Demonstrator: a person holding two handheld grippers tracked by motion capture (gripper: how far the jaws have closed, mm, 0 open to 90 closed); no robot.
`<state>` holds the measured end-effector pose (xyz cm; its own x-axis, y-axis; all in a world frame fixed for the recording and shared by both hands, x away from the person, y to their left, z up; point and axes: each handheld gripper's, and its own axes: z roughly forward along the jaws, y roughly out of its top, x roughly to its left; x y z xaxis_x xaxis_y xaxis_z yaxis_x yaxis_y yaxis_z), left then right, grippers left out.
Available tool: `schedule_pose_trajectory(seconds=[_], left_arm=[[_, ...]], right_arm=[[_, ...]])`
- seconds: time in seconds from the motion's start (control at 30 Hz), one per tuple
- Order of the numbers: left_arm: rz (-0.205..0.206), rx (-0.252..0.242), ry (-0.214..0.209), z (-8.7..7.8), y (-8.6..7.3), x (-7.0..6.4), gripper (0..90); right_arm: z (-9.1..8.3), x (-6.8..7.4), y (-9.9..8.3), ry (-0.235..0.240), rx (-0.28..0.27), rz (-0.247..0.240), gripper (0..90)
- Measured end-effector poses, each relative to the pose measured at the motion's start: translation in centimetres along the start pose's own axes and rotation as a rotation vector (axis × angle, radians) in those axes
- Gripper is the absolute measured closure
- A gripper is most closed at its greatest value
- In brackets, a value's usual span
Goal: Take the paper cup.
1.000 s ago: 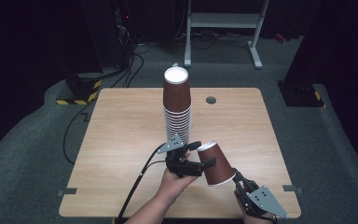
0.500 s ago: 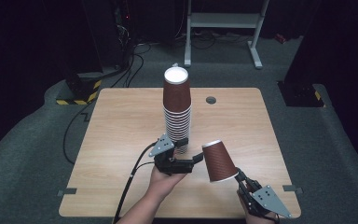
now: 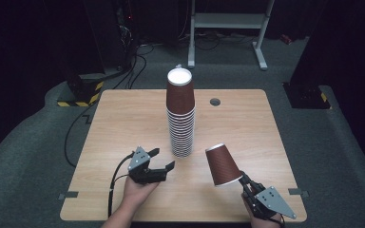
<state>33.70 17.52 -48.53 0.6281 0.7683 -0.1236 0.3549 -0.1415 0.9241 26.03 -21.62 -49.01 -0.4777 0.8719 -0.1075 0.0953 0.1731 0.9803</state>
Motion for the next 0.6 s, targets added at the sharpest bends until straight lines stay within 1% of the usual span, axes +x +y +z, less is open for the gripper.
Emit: schedule_pose_trajectory(seconds=[0.1,0.13,0.17,0.27,0.3,0.37,0.4,0.43,0.5,0.53,0.57,0.6], left_arm=[[0.002,0.034,0.036,-0.7,-1.1,1.2,19.1],[0.015,0.05,0.054,-1.0,-1.6,1.7,19.1],[0.019,0.059,0.063,-1.1,-1.8,1.9,19.1],[0.049,0.09,0.095,-1.4,-2.7,2.6,19.1],[0.047,0.098,0.1,-1.4,-3.0,2.8,19.1],[0.038,0.109,0.098,-1.4,-3.5,3.3,19.1],[0.031,0.119,0.095,-1.3,-3.6,3.5,19.4],[0.034,0.126,0.101,-1.3,-3.8,3.7,19.3],[0.025,0.125,0.103,-1.2,-4.1,4.0,19.9],[0.025,0.127,0.105,-1.2,-4.2,4.1,20.0],[0.039,0.131,0.112,-1.2,-4.3,4.2,20.1],[0.045,0.135,0.117,-1.1,-4.4,4.2,20.3]], right_arm=[[0.2,-0.4,-0.1,0.002,0.029,0.007,86.2],[0.2,-0.5,0.0,0.002,0.039,0.014,86.2],[0.3,-0.7,0.0,0.002,0.054,0.016,86.2],[0.3,-1.2,0.0,0.003,0.1,0.014,86.1],[0.3,-1.3,0.1,0.007,0.124,0.018,86.2],[0.3,-1.6,0.3,0.009,0.164,0.005,86.1],[0.3,-1.8,0.4,0.014,0.18,0.009,86.1],[0.3,-2.0,0.6,0.015,0.199,0.016,86.1],[0.3,-2.5,1.1,0.019,0.242,0.032,86.1],[0.4,-2.6,1.3,0.018,0.256,0.038,86.1],[0.4,-2.8,1.5,0.017,0.271,0.038,86.1],[0.5,-3.0,1.8,0.019,0.297,0.044,86.1]])
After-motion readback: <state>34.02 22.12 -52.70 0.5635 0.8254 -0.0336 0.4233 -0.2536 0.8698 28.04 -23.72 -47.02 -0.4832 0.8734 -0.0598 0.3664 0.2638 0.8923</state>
